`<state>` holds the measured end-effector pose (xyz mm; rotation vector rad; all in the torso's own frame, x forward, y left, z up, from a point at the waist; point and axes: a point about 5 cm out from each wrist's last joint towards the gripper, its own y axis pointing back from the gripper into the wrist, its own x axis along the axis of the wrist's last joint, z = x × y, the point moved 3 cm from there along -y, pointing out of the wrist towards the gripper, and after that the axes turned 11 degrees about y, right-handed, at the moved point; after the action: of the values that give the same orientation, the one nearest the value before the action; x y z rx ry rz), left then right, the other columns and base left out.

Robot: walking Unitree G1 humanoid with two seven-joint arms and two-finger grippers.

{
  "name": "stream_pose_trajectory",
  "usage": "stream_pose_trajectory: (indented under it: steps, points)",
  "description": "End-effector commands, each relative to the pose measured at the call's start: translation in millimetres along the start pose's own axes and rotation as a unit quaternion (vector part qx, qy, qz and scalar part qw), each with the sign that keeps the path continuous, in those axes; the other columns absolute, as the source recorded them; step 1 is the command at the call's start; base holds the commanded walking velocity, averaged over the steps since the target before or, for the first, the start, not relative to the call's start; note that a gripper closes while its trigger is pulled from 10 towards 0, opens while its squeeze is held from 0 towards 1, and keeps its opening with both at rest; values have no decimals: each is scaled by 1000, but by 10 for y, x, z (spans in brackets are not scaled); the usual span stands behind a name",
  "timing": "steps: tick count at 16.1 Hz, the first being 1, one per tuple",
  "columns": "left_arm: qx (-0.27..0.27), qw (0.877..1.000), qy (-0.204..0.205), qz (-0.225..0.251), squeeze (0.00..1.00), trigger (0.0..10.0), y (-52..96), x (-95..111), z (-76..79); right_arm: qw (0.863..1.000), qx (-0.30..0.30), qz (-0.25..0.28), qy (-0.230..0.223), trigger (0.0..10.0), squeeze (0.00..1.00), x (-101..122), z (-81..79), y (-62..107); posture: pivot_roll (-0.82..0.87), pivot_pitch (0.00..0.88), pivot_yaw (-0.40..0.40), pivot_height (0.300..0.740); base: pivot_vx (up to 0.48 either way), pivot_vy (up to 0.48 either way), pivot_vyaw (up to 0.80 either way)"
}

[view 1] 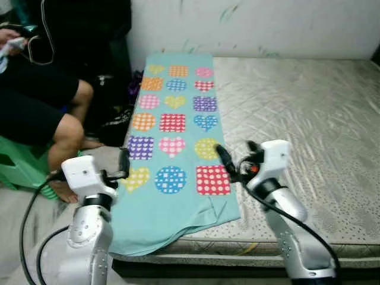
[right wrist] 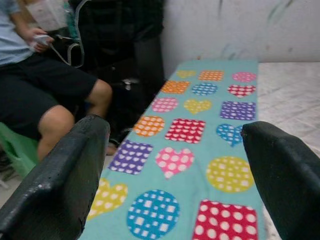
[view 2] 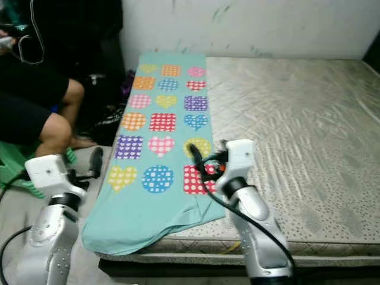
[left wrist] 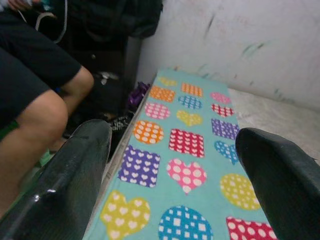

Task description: Clean up the room

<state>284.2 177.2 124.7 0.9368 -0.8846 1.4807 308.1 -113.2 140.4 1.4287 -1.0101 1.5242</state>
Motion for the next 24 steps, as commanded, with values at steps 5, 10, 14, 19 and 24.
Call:
stream_pose_trajectory:
  steps: [5,10,14,19,24]
  points:
    - [-10,1000,9,-13,0,10000,3,-44,56,1000,-11,-9,4,10000,0,-36,61,30,-185,43,8,740,0,352,0]
    - [-28,999,27,-16,0,10000,8,-50,114,1000,-7,-16,3,10000,0,-54,53,28,-184,46,3,740,0,165,0]
    - [-24,999,28,-9,0,10000,-18,-25,88,1000,-7,-17,6,10000,0,-52,53,14,-184,44,5,740,0,0,0]
    - [-21,999,26,-16,0,10000,-76,-45,-6,999,-17,-27,2,10000,0,-84,100,21,-184,39,4,740,0,0,0]
    - [10,999,10,-52,0,10000,-14,-174,-284,996,-70,-24,38,10000,0,-89,311,11,-180,38,2,740,0,0,0]
